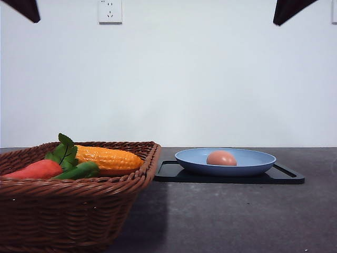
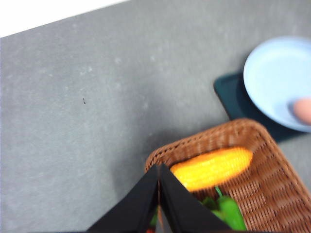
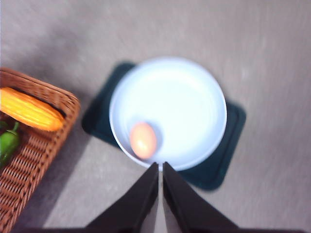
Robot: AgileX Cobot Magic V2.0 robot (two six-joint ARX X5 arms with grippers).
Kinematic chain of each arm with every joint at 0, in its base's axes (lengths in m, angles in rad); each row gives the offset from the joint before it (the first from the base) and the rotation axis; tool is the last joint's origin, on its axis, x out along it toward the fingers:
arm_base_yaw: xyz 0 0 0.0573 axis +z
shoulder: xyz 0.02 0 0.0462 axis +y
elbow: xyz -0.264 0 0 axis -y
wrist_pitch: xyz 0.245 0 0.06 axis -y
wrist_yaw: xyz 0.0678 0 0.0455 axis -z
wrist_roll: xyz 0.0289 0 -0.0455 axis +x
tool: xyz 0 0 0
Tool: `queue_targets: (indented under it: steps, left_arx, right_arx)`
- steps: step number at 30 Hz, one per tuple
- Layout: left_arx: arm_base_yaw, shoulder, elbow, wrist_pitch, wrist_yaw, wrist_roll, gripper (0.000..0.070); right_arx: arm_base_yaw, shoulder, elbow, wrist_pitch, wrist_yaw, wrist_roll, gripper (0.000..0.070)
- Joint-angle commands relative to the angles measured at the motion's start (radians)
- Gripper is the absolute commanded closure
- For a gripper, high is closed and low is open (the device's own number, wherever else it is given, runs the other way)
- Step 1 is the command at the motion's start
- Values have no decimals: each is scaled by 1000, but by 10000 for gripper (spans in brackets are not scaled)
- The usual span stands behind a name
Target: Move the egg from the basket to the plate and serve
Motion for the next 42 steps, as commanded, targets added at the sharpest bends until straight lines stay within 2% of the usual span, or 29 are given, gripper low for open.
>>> queue_targets:
  steps: [1, 5, 8, 13, 17, 39, 42]
  left_arx:
    - [-3, -37, -77, 74, 13, -34, 700]
    - [-5, -167, -274, 203, 31, -121, 700]
    - [-18, -273, -404, 261, 48, -195, 700]
    - [-56, -467, -569, 318, 47, -288, 700]
    - [-69, -578, -614, 317, 48, -325, 700]
    - [-67, -658, -615, 289, 44, -322, 700]
    - [-24, -749, -616, 245, 39, -169, 700]
  right_arx:
    - [36, -49, -75, 64, 27, -9, 700]
    - [101, -199, -289, 223, 103, 0, 700]
    - [128, -302, -454, 354, 136, 36, 700]
    - [139, -435, -701, 576, 152, 97, 700]
    - [139, -476, -819, 686, 152, 133, 700]
    - [139, -475, -833, 681, 152, 136, 700]
    - [139, -475, -833, 681, 152, 136, 700]
